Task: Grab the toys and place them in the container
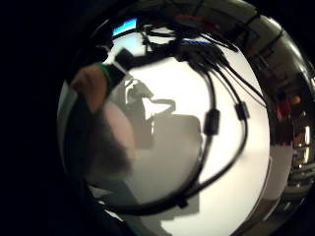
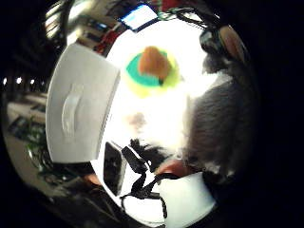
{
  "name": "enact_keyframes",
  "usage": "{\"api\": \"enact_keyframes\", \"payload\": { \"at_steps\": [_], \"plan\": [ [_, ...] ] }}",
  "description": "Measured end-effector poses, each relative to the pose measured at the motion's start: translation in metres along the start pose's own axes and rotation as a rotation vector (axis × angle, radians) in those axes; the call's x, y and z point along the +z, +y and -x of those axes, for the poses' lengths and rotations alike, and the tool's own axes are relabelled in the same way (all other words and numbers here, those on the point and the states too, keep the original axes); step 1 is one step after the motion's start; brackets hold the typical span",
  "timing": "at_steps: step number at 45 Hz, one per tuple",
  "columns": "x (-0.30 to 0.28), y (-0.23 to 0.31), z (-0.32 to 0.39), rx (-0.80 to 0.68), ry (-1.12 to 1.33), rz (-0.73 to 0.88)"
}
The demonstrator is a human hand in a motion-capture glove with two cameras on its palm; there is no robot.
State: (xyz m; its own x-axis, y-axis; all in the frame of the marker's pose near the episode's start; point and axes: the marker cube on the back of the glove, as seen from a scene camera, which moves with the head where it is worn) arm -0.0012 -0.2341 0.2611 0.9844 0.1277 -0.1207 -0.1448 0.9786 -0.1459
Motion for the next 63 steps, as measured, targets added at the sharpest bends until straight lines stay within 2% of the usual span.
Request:
{"api": "enact_keyframes", "payload": {
  "at_steps": [4,11,17,21,23,27,29,34,39,42,46,48,52,54,63],
  "plan": [
    [-0.002,0.014,0.008,-0.057,0.126,-0.062],
    [-0.026,0.033,0.007,-0.155,0.175,-0.298],
    [-0.092,0.051,0.011,-0.174,0.07,-0.473],
    [-0.142,0.078,0.046,-0.216,-0.022,-0.568],
    [-0.166,0.089,0.071,-0.351,-0.097,-0.595],
    [-0.221,0.097,0.13,-0.821,-0.314,-0.599],
    [-0.247,0.091,0.16,-0.944,-0.377,-0.602],
    [-0.277,0.042,0.233,-0.796,-0.397,-0.586],
    [-0.252,-0.018,0.286,-0.872,-0.153,-0.616],
    [-0.232,-0.034,0.31,-0.836,-0.093,-0.58],
    [-0.204,-0.053,0.328,-0.582,-0.106,-0.47],
    [-0.19,-0.058,0.331,-0.529,-0.123,-0.39],
    [-0.172,-0.048,0.326,-0.64,-0.165,-0.284],
    [-0.171,-0.044,0.317,-0.641,-0.182,-0.279],
    [-0.177,-0.011,0.228,-0.49,-0.129,-0.251]
  ]
}}
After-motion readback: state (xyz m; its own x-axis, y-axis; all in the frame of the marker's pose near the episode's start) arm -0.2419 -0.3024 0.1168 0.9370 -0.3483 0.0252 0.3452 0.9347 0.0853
